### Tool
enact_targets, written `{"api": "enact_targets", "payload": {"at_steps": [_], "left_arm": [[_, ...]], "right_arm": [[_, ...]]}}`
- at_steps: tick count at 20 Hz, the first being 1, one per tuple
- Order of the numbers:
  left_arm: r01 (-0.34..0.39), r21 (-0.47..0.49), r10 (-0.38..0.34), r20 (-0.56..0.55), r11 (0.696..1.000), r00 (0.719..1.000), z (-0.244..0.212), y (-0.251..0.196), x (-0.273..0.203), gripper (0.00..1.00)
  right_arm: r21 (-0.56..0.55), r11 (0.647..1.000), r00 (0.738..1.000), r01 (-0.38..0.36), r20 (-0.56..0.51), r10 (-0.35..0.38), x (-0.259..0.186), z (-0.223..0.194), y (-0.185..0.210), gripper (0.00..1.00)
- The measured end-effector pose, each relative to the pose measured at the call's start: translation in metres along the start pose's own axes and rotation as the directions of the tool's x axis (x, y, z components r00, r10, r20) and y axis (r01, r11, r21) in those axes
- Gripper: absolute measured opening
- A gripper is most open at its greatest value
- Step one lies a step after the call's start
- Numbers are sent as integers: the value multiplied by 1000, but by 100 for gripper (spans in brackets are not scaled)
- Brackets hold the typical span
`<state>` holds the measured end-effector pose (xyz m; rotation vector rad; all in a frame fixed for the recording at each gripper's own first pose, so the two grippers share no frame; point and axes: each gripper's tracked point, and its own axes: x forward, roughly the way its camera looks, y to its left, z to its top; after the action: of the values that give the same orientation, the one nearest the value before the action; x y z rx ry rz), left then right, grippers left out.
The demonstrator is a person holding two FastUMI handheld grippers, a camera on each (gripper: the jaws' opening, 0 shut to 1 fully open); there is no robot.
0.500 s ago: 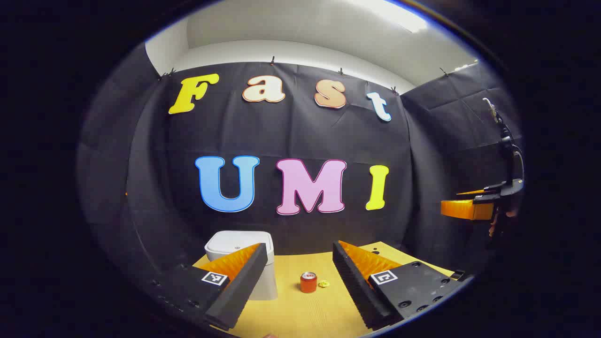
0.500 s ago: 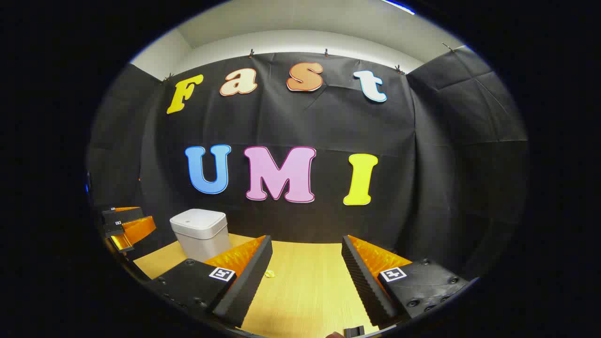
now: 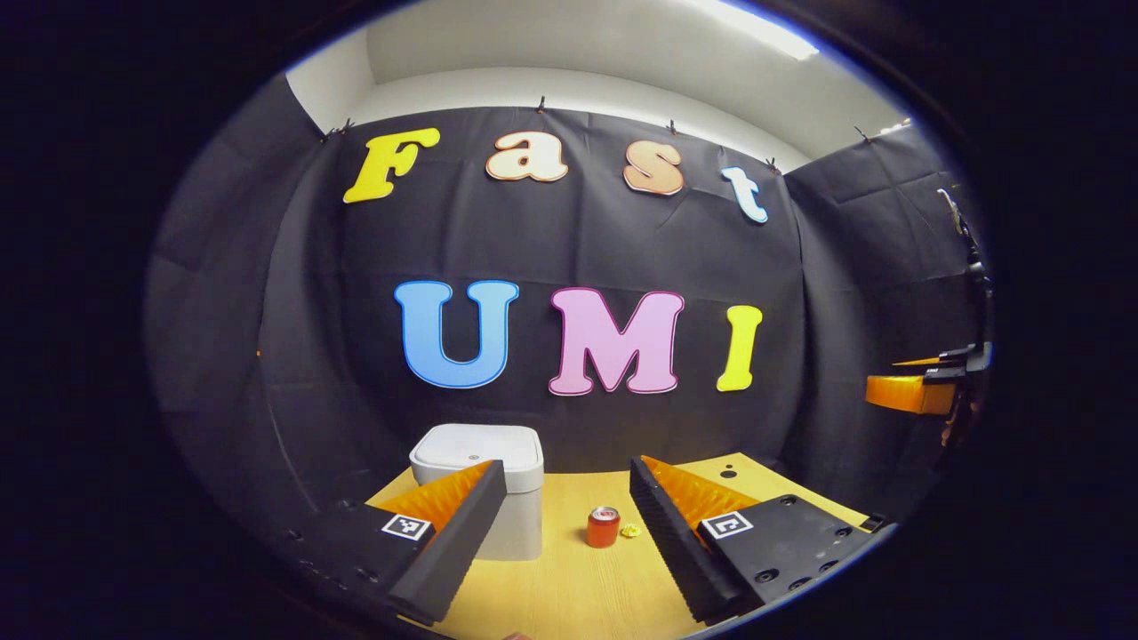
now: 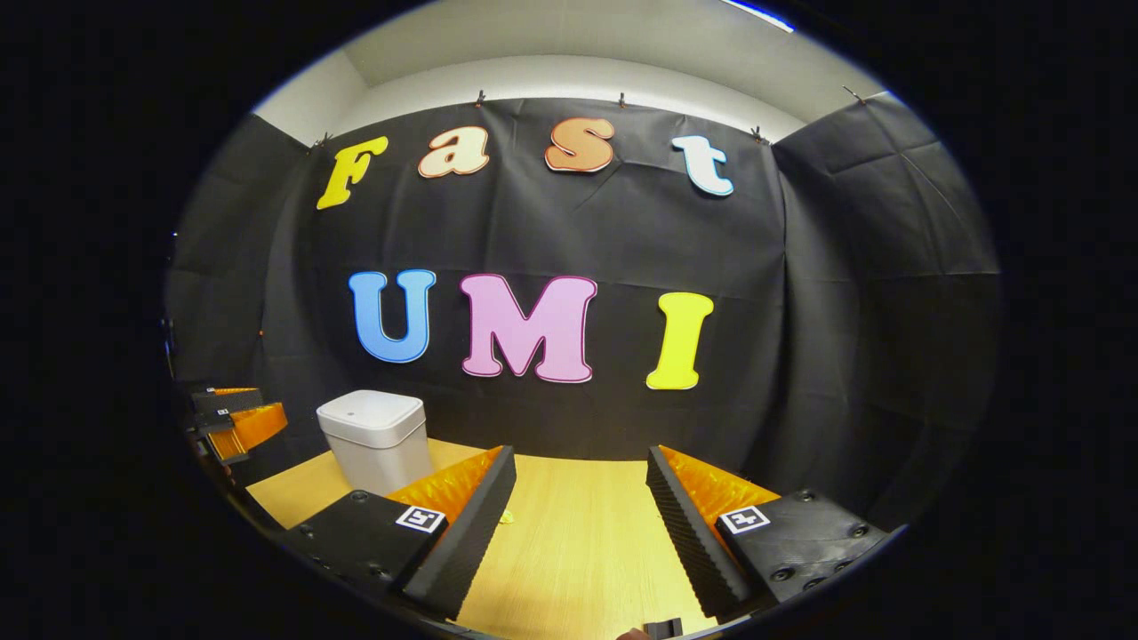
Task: Press the lid of the desktop garbage bin to open it, pick up the crumpled paper on the desktop and throw it into the bin, then pick up the pop can on the desktop and drop it into the bin, and finally close the garbage bin lid.
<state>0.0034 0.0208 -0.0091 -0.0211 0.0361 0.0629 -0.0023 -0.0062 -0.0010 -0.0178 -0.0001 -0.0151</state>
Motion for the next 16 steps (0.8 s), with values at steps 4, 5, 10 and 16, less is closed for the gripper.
{"api": "enact_targets", "payload": {"at_steps": [4, 5, 10, 16], "left_arm": [[12, 12, -12, 12, 1000, 1000, 2, -6, 1, 92], [14, 18, -15, 14, 1000, 1000, 2, -6, 1, 92], [31, -2, -31, 8, 1000, 999, 3, -7, 2, 83], [34, 45, -34, 7, 998, 999, 0, -1, 7, 53]], "right_arm": [[7, 1000, 1000, 11, -5, -11, -1, -1, -6, 95], [7, 1000, 1000, 12, -7, -12, 0, -1, -6, 95], [-2, 1000, 1000, 12, -8, -12, -1, -2, -7, 95], [-10, 1000, 1000, 1, -24, -1, 4, -8, -1, 95]]}}
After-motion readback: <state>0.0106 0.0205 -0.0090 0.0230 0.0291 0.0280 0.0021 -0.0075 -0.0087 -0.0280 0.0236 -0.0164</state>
